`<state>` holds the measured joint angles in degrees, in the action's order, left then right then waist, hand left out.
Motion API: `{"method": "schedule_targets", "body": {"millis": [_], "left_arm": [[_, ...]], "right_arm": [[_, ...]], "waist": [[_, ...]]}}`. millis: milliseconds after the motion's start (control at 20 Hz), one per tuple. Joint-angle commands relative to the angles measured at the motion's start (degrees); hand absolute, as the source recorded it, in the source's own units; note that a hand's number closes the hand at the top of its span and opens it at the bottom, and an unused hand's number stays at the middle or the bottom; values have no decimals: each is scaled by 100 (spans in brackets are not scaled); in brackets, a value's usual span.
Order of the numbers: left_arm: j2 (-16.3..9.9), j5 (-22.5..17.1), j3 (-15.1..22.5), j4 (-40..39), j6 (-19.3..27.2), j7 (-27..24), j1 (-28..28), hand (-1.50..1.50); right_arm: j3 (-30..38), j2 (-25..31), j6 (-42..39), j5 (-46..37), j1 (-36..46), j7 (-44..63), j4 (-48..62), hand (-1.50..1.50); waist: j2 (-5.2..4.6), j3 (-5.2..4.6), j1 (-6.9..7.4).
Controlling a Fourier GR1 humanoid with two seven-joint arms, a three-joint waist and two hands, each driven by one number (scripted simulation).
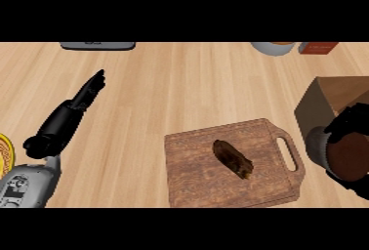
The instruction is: Pick the cupcake from the cutting board and place it in the cardboard box
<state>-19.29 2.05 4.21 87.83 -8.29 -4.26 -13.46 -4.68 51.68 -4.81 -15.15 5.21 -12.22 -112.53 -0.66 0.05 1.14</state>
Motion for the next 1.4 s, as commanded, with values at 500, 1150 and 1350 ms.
{"method": "schedule_targets", "body": {"millis": [500,1150,1350], "left_arm": [[111,122,81,-72,-130,-18,-151,0],[98,96,-83,-151,-158,-39,-57,0],[129,153,-45,-78,-108,-45,-23,0]], "right_arm": [[-835,748,-1741,-1287,2007,-2061,4233,150],[-402,-470,-2951,782,2495,-3812,5595,-150],[99,-616,-3890,2161,2639,-2864,6242,-150]], "waist": [[-27,0,225],[15,10,62],[20,-3,94]]}}
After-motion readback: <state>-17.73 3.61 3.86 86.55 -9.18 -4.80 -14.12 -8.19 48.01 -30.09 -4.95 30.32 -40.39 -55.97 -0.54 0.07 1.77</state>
